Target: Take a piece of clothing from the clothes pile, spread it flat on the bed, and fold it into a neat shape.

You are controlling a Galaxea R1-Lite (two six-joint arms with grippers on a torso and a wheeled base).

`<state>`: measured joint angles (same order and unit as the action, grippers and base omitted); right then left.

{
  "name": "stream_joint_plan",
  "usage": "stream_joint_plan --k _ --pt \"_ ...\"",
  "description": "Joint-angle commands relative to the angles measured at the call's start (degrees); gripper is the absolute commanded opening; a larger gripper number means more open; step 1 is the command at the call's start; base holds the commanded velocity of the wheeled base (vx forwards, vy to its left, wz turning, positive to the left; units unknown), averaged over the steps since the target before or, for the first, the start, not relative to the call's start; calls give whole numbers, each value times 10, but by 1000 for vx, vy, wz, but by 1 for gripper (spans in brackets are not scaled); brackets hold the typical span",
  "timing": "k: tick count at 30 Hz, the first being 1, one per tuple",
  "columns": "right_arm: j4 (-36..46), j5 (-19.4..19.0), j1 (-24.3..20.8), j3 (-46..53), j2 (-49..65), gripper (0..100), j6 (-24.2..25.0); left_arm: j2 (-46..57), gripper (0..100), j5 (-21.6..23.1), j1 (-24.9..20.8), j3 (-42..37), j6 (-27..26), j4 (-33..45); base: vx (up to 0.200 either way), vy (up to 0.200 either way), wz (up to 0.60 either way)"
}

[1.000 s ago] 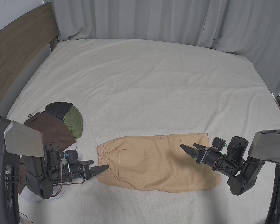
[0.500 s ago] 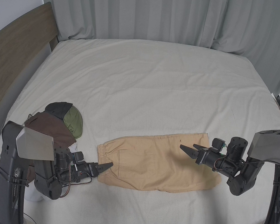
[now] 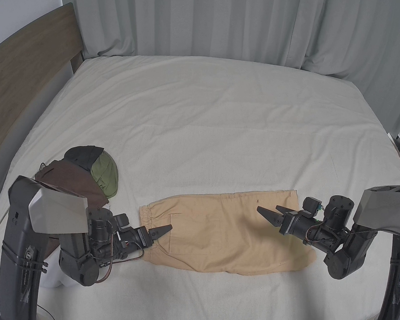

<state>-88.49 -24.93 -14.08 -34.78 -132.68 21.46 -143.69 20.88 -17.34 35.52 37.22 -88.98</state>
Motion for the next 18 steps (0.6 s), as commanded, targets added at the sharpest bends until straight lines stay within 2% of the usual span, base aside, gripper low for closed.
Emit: stream_joint_plan --k 1,14,15,18 --pt "0 0 0 1 -1 100 0 -2 100 -1 -5 3 0 -1 0 0 0" --pt "0 1 -1 2 -7 100 0 -10 100 -2 0 -2 -3 -1 0 0 0" --pt "0 1 -1 2 -7 100 0 -10 0 -1 0 -2 -2 -1 0 0 0" --pt "0 1 -1 2 -7 100 0 -12 0 -1 0 -1 -3 -1 0 0 0"
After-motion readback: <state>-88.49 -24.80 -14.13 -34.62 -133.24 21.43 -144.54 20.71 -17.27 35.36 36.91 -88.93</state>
